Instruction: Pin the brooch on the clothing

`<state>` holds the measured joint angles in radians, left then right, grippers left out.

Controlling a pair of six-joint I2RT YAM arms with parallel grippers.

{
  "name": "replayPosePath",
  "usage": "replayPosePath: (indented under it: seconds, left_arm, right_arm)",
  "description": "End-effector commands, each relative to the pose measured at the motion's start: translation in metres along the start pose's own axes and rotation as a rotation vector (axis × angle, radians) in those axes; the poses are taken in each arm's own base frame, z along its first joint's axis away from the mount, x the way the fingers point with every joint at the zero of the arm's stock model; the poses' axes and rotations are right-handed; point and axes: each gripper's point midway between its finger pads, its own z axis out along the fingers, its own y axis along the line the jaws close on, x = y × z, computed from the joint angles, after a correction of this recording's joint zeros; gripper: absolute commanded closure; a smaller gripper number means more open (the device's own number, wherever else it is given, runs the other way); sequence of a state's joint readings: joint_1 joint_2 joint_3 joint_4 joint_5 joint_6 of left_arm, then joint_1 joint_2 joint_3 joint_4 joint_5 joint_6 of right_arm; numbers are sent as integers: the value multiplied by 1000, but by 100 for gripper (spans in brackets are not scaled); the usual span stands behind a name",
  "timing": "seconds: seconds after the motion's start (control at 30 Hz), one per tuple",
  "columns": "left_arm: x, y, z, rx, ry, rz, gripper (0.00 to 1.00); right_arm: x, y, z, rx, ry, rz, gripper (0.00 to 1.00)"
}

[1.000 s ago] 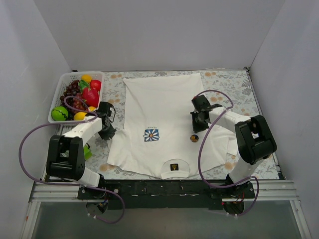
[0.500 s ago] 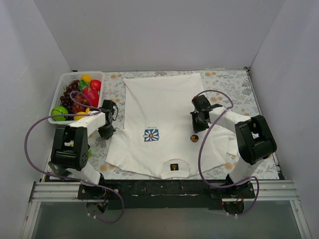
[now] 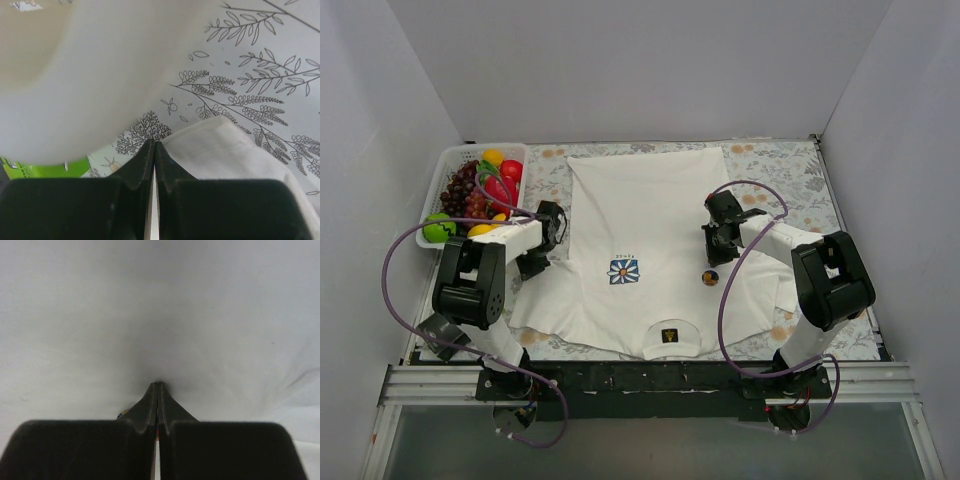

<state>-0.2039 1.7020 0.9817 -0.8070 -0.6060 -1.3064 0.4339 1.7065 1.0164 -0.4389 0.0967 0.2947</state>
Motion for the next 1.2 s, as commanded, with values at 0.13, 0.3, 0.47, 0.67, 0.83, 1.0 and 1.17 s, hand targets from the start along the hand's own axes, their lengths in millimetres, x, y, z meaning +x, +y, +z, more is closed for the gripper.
replayPosePath:
  seconds: [0.13, 0.3, 0.47, 0.67, 0.83, 1.0, 1.17]
  left_arm:
    - [-17, -12, -45, 74, -83, 0, 100]
    - [-25, -43, -87, 272, -114, -13, 100]
    - [-12, -90, -130, 538, -105, 52, 96]
    - [11, -147, -178, 884, -75, 104, 69]
    - [35, -168, -189, 991, -15, 142, 41]
    - [58, -175, -174, 962, 54, 170, 24]
    - [73, -172, -162, 932, 104, 168, 19]
  right_arm:
    - [33, -25, 6, 92, 113, -26, 99]
    - [24, -18, -3, 63, 85, -26, 99]
    - [11, -4, -18, 22, 38, -44, 99]
    - [0, 19, -39, -51, -24, -66, 99]
    - [-2, 40, -51, -139, -64, -87, 90]
    - [13, 52, -42, -186, -21, -116, 56]
    - [27, 65, -32, -178, 14, -171, 39]
